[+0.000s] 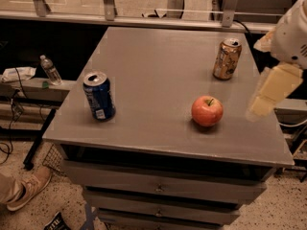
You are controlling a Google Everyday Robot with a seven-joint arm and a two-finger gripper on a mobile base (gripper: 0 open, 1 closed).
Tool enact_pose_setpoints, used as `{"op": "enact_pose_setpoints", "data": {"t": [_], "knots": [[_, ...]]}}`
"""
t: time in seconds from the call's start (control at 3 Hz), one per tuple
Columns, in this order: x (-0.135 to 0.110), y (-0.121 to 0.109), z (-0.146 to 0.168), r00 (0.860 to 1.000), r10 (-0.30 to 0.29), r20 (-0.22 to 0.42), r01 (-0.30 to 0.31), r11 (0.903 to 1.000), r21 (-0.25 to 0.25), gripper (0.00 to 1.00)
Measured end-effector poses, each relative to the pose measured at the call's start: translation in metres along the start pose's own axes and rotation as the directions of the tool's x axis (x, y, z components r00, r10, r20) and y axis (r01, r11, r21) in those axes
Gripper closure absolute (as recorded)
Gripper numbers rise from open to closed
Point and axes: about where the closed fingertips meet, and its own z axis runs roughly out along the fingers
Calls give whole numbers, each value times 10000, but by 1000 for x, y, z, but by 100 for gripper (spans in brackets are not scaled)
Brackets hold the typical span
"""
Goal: Move apple near pepsi can
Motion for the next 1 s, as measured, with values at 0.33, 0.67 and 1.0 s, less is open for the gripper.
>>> {"op": "enact_pose_setpoints", "data": {"t": [0.33, 0.67, 1.0], "knots": [[-27, -9, 37, 9847, 1149, 1313, -1126, 9933, -243, 0], [-43, -10, 69, 9542, 2019, 2209, -1936, 9793, -590, 0], [-43, -5, 87, 9310, 2659, 2502, -2528, 9639, -839, 0]]}}
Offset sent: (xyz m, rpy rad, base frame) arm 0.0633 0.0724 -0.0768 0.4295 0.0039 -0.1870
